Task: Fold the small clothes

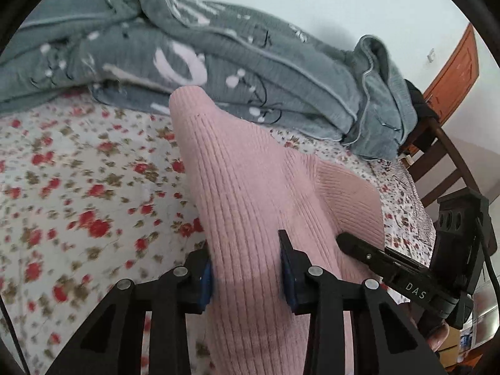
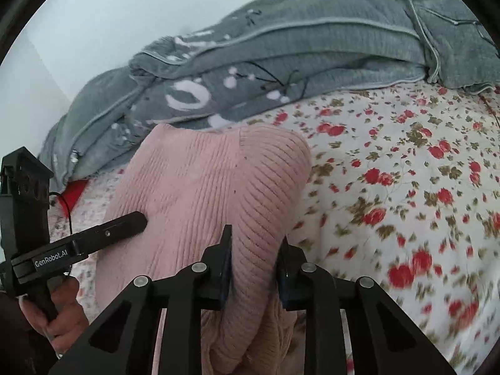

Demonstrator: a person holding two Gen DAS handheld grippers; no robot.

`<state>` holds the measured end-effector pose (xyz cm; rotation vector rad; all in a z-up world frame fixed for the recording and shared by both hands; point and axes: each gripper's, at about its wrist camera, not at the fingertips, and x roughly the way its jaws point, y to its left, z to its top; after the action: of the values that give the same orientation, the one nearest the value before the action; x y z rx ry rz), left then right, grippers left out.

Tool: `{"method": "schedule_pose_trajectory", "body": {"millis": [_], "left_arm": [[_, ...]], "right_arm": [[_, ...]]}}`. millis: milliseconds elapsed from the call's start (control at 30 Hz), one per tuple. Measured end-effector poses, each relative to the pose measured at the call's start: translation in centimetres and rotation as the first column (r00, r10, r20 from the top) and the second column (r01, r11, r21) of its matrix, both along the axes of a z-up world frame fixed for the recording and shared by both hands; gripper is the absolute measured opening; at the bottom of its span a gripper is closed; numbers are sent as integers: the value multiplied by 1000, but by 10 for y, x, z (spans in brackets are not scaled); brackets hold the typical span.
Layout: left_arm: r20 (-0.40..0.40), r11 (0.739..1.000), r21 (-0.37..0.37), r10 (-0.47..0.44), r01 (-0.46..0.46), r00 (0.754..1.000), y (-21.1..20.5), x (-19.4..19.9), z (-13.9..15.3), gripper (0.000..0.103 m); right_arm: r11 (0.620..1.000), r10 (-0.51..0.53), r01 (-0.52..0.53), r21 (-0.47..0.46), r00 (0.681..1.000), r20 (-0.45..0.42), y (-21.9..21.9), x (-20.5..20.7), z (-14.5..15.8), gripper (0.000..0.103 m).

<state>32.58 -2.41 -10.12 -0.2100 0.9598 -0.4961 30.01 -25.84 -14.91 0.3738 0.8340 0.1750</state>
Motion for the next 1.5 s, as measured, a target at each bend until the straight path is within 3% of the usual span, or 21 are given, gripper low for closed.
{"method": "schedule_pose_trajectory", "body": {"millis": [200, 333, 467, 700, 767, 933, 1033, 1133, 1233, 1267, 1367, 1433, 1500], "left_arm": [[28, 999, 31, 33, -34, 999, 33, -34, 28, 34], [16, 995, 76, 66, -67, 998, 58, -50, 29, 35], [-25, 991, 92, 101, -99, 995, 77, -51, 8, 35], [-89, 988, 57, 151, -146, 984, 90, -33, -42, 39], [-87, 990, 30, 141, -139, 986, 93, -30, -46, 43], [-9, 987, 87, 134, -133, 991, 94, -39, -29, 46], [90, 986, 87, 135, -143, 987, 96, -57, -12, 48], [168, 991, 68, 99, -112, 981, 93, -81, -2, 50], [255, 992, 76, 79, -101, 964, 93, -105, -11, 50], [271, 993, 82, 63, -88, 961, 92, -113, -19, 50], [277, 984, 155, 42, -88, 960, 82, -122, -40, 52], [314, 975, 192, 49, -114, 948, 76, -130, -45, 52], [294, 976, 185, 61, -119, 954, 78, -131, -42, 52]], "right_arm": [[999, 34, -35, 7, 998, 59, 39, -37, 30, 23], [995, 84, -86, 53, 995, 45, 65, -43, 32, 24], [993, 112, -112, 32, 994, 15, 87, -42, 18, 23], [995, 78, -81, -50, 996, -47, 97, -22, -26, 24], [994, 59, -61, -93, 998, -27, 93, -19, -30, 30], [975, 28, -25, -222, 1000, 12, 90, -22, -15, 40], [959, 12, 19, -282, 994, 109, 98, -45, 8, 40], [953, 60, 10, -302, 973, 223, 116, -76, 23, 40], [933, 132, -25, -358, 952, 277, 136, -99, 10, 39], [925, 142, -28, -379, 950, 278, 140, -102, 3, 34], [887, 146, -22, -462, 961, 234, 146, -100, -29, 26], [873, 145, -4, -488, 957, 252, 151, -102, -35, 26], [850, 143, 3, -527, 961, 236, 158, -103, -32, 26]]}}
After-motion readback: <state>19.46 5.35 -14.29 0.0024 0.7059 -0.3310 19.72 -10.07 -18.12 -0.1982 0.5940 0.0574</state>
